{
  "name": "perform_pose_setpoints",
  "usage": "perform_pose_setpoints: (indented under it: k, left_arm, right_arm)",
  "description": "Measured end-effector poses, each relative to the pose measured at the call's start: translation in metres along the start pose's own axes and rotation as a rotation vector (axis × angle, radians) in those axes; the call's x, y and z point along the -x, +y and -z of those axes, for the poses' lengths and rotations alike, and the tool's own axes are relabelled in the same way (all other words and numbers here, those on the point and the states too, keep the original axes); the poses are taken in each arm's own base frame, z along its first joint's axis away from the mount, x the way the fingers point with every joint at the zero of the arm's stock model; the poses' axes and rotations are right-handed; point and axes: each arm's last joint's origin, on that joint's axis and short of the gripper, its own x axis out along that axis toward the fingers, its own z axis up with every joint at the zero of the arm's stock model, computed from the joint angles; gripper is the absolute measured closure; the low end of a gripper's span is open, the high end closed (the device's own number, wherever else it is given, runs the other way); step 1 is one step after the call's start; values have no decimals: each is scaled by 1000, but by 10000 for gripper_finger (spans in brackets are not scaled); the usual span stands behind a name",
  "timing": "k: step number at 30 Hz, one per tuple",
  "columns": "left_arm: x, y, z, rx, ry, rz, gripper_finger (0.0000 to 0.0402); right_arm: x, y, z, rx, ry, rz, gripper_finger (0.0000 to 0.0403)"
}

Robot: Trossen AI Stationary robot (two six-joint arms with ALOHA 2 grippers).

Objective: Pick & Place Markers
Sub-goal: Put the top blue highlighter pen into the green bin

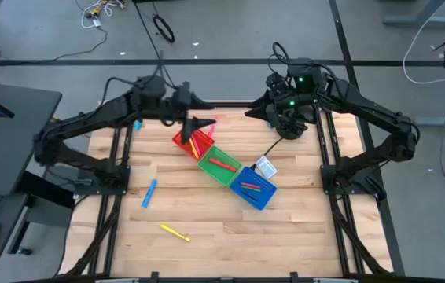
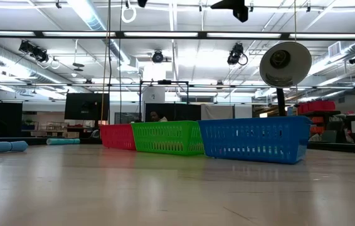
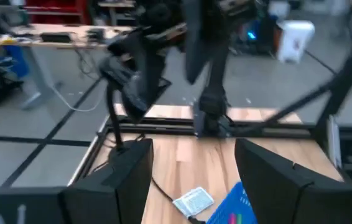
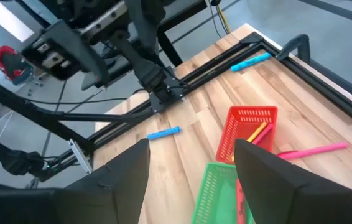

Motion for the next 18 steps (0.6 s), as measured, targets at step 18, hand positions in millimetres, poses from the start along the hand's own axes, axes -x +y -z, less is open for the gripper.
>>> perform_pose_setpoints:
  k: [18]
  left_arm:
    - [57, -3, 35, 124, -224, -144, 168]
  right_arm:
    - [-2, -1, 0, -5, -20, 68, 168]
